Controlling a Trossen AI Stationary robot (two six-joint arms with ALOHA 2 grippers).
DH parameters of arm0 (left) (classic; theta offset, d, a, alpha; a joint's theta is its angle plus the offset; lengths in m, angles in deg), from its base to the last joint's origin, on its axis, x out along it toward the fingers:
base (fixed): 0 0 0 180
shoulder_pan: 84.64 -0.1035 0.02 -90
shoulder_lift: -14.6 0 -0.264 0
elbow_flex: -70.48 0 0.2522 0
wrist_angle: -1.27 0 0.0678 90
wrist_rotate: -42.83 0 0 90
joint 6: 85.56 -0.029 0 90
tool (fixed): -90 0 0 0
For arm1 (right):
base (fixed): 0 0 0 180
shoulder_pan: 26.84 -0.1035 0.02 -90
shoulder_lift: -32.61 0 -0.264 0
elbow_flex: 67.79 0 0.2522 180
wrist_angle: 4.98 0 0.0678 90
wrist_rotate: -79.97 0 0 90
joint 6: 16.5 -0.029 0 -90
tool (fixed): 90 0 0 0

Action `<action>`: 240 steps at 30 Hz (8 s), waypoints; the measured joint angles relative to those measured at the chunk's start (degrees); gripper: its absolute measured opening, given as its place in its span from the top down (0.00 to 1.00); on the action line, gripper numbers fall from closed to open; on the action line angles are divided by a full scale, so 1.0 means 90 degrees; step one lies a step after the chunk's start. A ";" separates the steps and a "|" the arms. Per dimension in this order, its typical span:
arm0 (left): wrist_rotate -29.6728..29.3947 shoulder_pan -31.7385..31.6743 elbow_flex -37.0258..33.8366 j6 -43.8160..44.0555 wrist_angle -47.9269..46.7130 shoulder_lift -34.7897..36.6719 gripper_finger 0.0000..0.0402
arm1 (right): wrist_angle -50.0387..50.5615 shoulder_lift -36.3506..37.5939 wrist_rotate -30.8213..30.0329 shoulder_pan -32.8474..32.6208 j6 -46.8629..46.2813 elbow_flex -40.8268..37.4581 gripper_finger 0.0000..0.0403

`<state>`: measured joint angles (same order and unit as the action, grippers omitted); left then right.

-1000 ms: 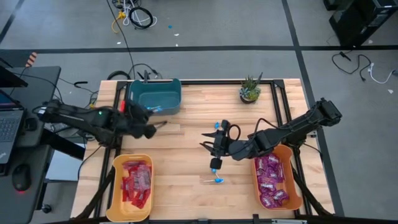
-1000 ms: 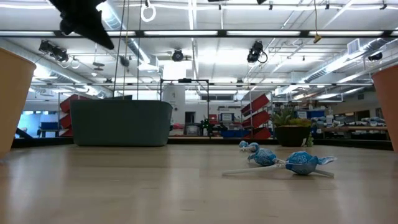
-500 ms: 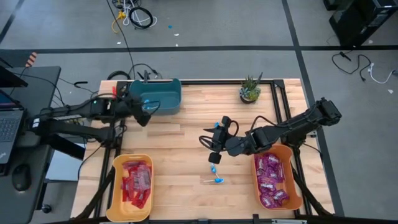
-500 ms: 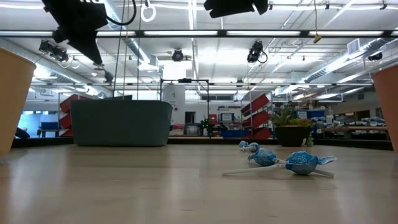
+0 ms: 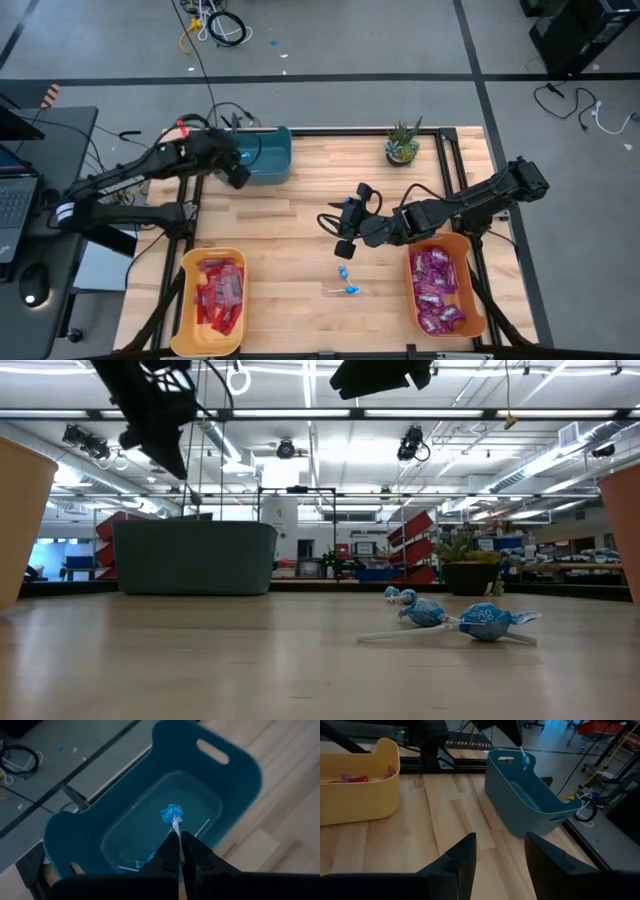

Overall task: Sort candy
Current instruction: Put the blue candy into the blue bin

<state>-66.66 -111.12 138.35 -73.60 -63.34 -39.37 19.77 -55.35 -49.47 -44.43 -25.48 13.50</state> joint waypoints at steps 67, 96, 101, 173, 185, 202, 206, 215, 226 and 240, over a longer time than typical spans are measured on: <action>0.1822 -0.2399 0.0005 -0.1477 0.1206 -0.2286 0.82 | 0.0328 -0.0005 0.0010 0.0139 -0.0228 -0.0002 0.62; 0.2859 0.0215 0.0792 -0.0637 0.2069 -0.0771 0.81 | 0.1482 -0.0005 0.1611 -0.0068 -0.0866 -0.0114 0.62; 0.2841 0.1194 0.0789 -0.0584 0.2327 -0.0771 0.81 | 0.1477 -0.0005 0.1942 -0.0318 -0.1658 -0.0567 0.62; 0.0214 0.4736 -0.0007 0.0225 0.3525 -0.0938 0.81 | -0.2955 -0.1740 0.2514 -0.0519 -0.1817 -0.2939 0.62; 0.0209 0.4736 -0.0005 0.0227 0.3521 -0.0958 0.81 | -0.2417 -0.1390 0.2539 -0.0544 -0.1838 -0.2951 0.63; 0.0068 0.4736 -0.0002 0.0225 0.3528 -0.0960 0.81 | -0.0886 -0.1576 0.2483 -0.0787 -0.1779 -0.2049 0.63; 0.0068 0.4738 -0.0002 0.0222 0.3525 -0.0960 0.81 | -0.0760 -0.1576 0.2397 -0.0788 -0.1821 -0.2035 0.63; 0.0068 0.4748 -0.0002 0.0215 0.3525 -0.0960 0.81 | -0.0826 -0.1576 0.2395 -0.0827 -0.1868 -0.2028 0.63; 0.0068 0.4748 -0.0002 0.0205 0.3525 -0.0960 0.81 | -0.0957 -0.1801 0.2349 -0.0925 -0.1833 -0.2024 0.63; 0.0070 0.4750 -0.0002 0.0208 0.3528 -0.0960 0.81 | -0.0898 -0.1916 0.2272 -0.0881 -0.1685 -0.1980 0.70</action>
<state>-66.02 -68.37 138.33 -71.74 -31.59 -48.01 11.69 -72.59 -29.02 -52.35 -40.65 -4.32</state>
